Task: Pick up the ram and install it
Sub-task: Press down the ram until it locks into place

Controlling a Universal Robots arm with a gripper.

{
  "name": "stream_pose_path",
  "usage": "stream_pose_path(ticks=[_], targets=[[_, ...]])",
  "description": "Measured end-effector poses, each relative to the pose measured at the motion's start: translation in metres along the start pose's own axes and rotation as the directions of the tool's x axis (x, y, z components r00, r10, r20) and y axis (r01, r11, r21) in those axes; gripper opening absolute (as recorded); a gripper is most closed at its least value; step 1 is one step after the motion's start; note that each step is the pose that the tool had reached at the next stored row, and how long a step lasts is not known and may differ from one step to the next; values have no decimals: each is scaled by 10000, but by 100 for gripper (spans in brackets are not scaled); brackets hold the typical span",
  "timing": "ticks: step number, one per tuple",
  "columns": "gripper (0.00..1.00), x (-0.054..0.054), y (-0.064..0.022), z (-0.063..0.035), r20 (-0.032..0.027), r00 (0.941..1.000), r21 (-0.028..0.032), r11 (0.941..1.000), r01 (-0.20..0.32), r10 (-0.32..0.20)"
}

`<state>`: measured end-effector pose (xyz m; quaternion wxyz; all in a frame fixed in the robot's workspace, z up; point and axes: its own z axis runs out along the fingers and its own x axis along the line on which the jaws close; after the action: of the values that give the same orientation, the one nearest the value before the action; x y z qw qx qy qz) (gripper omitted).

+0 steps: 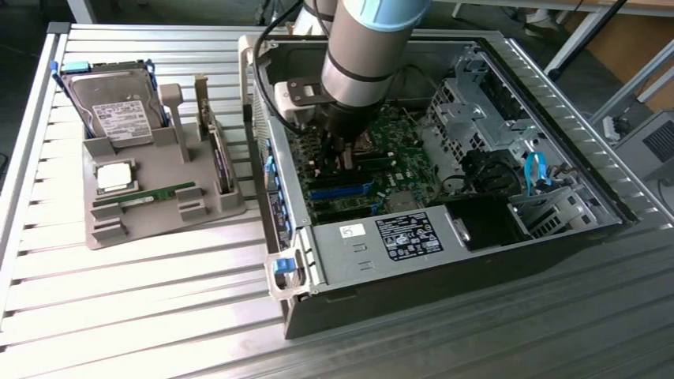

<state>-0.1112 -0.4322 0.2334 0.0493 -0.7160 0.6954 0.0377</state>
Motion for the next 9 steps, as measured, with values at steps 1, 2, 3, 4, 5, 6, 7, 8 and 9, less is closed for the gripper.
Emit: stream_pose_path(ticks=[1,2,3,4,5,6,7,8,9], targets=[[9,-8,0,-72,-10,10000,0,10000,-1,1],[9,-15,-1,-126,-10,10000,1,10000,-1,1],[9,-17,-10,-141,-10,10000,1,10000,-2,2],[9,-18,-36,-152,-9,10000,1,10000,-1,1],[9,-17,-77,-159,-10,10000,-1,10000,0,0],[9,-16,-129,-159,-11,10000,-10,10000,-2,2],[9,-15,-203,-157,-8,10000,-22,10000,-5,5],[9,-13,-315,-156,-9,10000,-54,10000,-7,7],[9,-11,-407,-154,-8,10000,-77,10000,-10,10]])
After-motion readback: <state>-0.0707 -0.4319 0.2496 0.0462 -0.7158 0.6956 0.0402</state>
